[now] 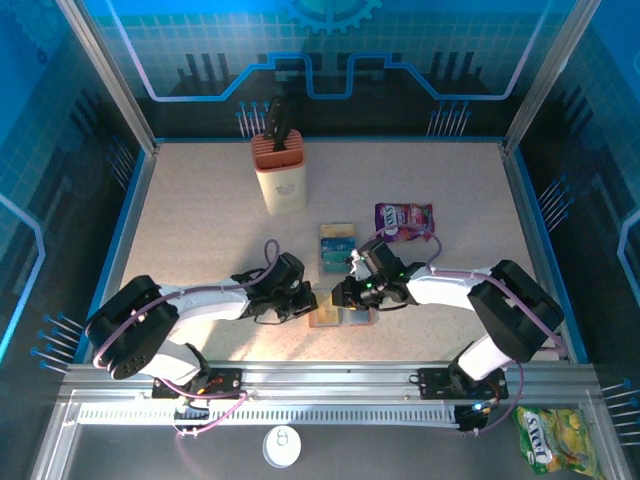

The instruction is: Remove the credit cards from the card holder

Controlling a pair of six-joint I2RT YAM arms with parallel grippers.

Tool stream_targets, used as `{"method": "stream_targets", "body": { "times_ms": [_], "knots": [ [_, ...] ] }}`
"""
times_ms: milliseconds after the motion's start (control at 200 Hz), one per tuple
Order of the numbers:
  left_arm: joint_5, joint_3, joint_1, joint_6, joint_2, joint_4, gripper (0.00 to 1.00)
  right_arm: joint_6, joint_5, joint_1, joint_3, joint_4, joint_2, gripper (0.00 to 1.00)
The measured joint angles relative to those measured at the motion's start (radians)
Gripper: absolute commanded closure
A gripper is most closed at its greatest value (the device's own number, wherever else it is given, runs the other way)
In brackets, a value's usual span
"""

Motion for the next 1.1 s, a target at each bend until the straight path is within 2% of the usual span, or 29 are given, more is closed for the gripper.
{"method": "stream_targets", "body": {
  "times_ms": [575, 1101],
  "knots": [
    [-0.001, -0.017, 0.0, -0.008, 0.005, -0.004, 1.0, 0.006, -0.019, 0.006, 0.007, 0.025, 0.05, 0.73],
    [-0.003, -0.017, 0.0, -0.008, 0.005, -0.007, 1.0, -0.032, 0.041, 0.007, 0.027, -0.085, 0.004, 0.73]
  ]
}}
